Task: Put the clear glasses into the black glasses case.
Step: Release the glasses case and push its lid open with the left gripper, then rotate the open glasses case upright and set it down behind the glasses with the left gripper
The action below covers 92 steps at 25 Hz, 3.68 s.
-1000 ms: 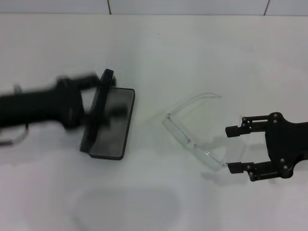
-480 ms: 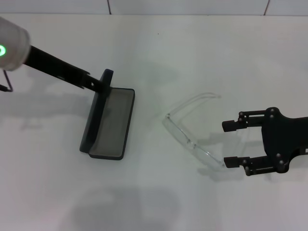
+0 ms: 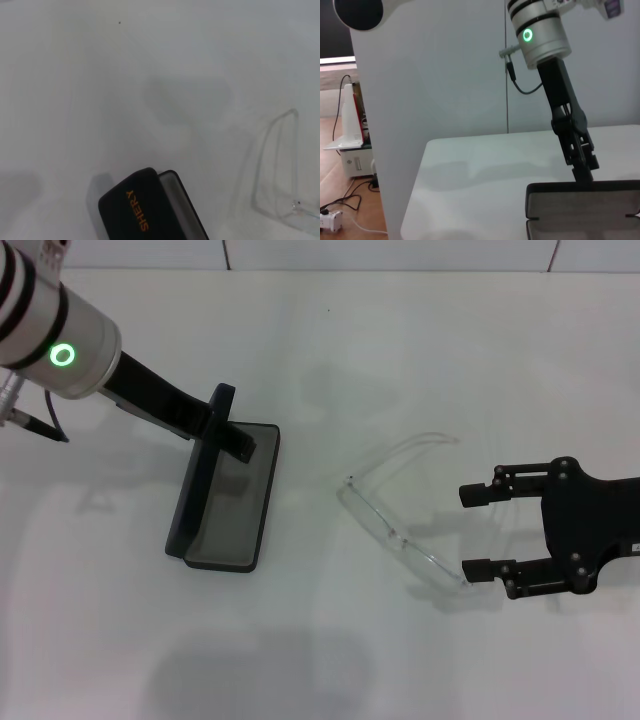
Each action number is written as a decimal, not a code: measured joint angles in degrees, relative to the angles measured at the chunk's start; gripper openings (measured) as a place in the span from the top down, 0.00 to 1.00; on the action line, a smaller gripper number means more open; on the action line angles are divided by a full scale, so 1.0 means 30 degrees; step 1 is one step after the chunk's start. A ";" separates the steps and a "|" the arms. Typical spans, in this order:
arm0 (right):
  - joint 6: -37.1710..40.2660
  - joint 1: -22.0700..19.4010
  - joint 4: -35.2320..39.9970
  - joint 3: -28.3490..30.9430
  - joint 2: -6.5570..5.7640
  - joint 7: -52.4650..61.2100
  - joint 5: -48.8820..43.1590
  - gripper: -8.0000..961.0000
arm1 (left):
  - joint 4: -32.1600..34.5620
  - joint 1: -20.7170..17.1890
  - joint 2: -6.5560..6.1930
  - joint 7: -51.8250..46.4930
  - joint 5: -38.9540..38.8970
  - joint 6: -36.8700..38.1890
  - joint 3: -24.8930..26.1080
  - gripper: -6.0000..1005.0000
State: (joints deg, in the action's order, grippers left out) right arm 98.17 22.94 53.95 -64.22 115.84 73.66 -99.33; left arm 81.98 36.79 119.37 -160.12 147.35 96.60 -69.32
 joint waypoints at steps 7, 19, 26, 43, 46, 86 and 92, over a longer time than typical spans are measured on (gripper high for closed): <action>-0.0003 -0.0041 -0.0010 -0.0088 0.0000 -0.0150 0.0158 0.27 | -0.1368 0.0083 0.0002 -0.0056 0.0449 -0.0960 0.0078 0.19; 0.0031 -0.0075 -0.0204 -0.0153 0.0028 -0.0150 0.0227 0.27 | -0.2900 0.0235 -0.0004 0.0031 0.1318 -0.1913 -0.0020 0.24; 0.0038 -0.0010 -0.0383 -0.0652 0.0030 -0.0057 0.0425 0.27 | -0.3084 0.0167 0.0019 -0.0075 0.1334 -0.2238 -0.0061 0.27; 0.0071 -0.0112 -0.0406 -0.0678 0.0027 -0.0037 0.0679 0.27 | -0.2848 0.0234 0.0023 0.0237 0.1499 -0.2211 -0.0608 0.57; 0.0017 -0.0091 -0.0406 -0.0635 0.0010 -0.0083 0.0679 0.27 | -0.2608 0.0248 0.0025 0.0409 0.1507 -0.2216 -0.0623 0.61; 0.0417 -0.0402 -0.4058 -0.1188 0.0095 -0.1838 0.4019 0.27 | -0.4216 0.1217 0.0069 2.0291 -0.1385 -1.1009 -0.4569 0.78; 0.0417 -0.0342 -0.4185 -0.1378 0.0091 -0.1920 0.4259 0.27 | -0.4995 0.1565 0.0114 1.9865 -0.0773 -1.2192 -0.5186 0.78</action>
State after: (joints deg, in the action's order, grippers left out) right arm 99.42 21.91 41.39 -68.36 116.11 67.90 -86.55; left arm 66.99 41.49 119.71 -100.52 145.03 60.03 -84.88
